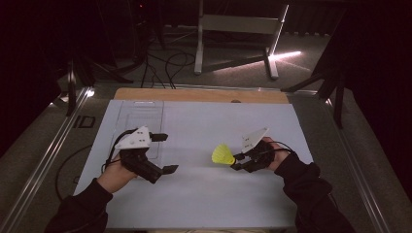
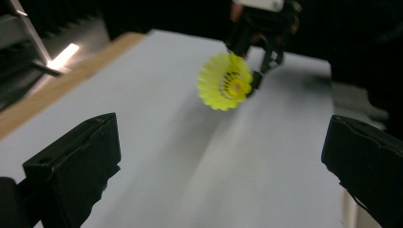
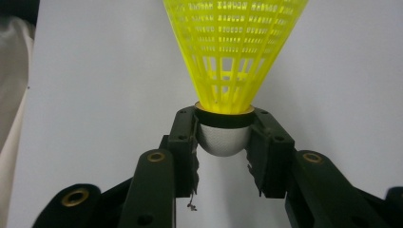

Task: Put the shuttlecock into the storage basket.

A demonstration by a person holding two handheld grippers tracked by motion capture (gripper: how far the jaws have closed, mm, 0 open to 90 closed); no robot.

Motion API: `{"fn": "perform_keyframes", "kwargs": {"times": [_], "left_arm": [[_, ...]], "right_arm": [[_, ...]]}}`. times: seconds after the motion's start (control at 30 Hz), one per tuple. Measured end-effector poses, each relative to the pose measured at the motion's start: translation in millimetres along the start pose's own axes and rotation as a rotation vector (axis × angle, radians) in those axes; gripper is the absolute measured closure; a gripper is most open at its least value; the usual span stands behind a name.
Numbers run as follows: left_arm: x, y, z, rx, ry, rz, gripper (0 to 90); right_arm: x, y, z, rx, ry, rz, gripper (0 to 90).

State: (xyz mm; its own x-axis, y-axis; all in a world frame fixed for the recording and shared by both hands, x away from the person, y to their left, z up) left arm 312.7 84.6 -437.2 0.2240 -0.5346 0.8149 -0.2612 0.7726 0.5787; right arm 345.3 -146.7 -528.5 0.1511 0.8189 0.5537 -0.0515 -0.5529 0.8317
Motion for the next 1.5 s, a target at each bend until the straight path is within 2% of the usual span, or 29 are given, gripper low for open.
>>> {"fn": "perform_keyframes", "kwargs": {"times": [0.1,0.2,0.23,0.3,0.5,0.63,0.77,0.8,0.87,1.0,1.13,1.5], "left_arm": [[4.7,-10.7,3.8,-0.024,-0.056,-0.082,0.1],[10.2,-20.0,9.3,-0.068,-0.096,-0.126,0.1],[10.9,-23.6,9.6,-0.057,-0.123,-0.148,0.1],[12.3,-30.2,11.2,-0.061,-0.153,-0.173,0.2],[11.4,-46.5,16.9,-0.099,-0.199,-0.255,1.8],[8.6,-55.1,19.6,-0.116,-0.234,-0.302,7.6],[6.8,-64.2,22.0,-0.107,-0.282,-0.313,18.6],[5.8,-66.2,23.2,-0.119,-0.292,-0.322,19.8],[5.8,-70.7,24.1,-0.105,-0.316,-0.323,23.1],[7.7,-78.9,28.9,-0.118,-0.344,-0.318,33.3],[10.3,-88.3,32.0,-0.108,-0.377,-0.325,43.2],[8.7,-113.8,34.9,-0.100,-0.419,-0.366,58.9]], "right_arm": [[0.2,-0.8,-0.9,0.008,-0.001,0.003,65.3],[0.6,-0.6,-1.5,0.013,-0.001,0.007,65.3],[0.9,-0.5,-1.5,0.014,-0.002,0.010,65.3],[1.0,-0.5,-1.5,0.016,-0.001,0.011,65.3],[1.6,-1.7,-1.9,0.024,-0.002,0.012,65.3],[2.6,-2.7,-2.8,0.035,0.001,0.016,65.3],[4.0,-2.9,-3.4,0.041,-0.001,0.018,65.3],[4.2,-3.2,-3.6,0.042,0.001,0.017,65.3],[4.7,-3.9,-4.4,0.045,0.005,0.012,65.3],[6.3,-4.6,-5.3,0.049,0.005,0.016,65.3],[6.3,-6.5,-6.4,0.056,0.006,0.009,65.3],[7.8,-8.3,-8.3,0.066,0.016,0.008,65.3]]}}
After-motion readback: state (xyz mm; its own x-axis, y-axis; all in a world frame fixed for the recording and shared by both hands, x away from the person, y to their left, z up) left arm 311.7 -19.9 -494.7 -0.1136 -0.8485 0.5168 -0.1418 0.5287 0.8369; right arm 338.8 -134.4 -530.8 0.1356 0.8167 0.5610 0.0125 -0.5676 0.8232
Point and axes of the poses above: each handheld gripper's, and its own axes: y roughly backward along the jaws, x roughly out of its top, z roughly to its right, the point moved 9 cm from there along -y, roughly forward along the jaws, and after that the axes turned 5 degrees about -z, right-handed, at the moved point
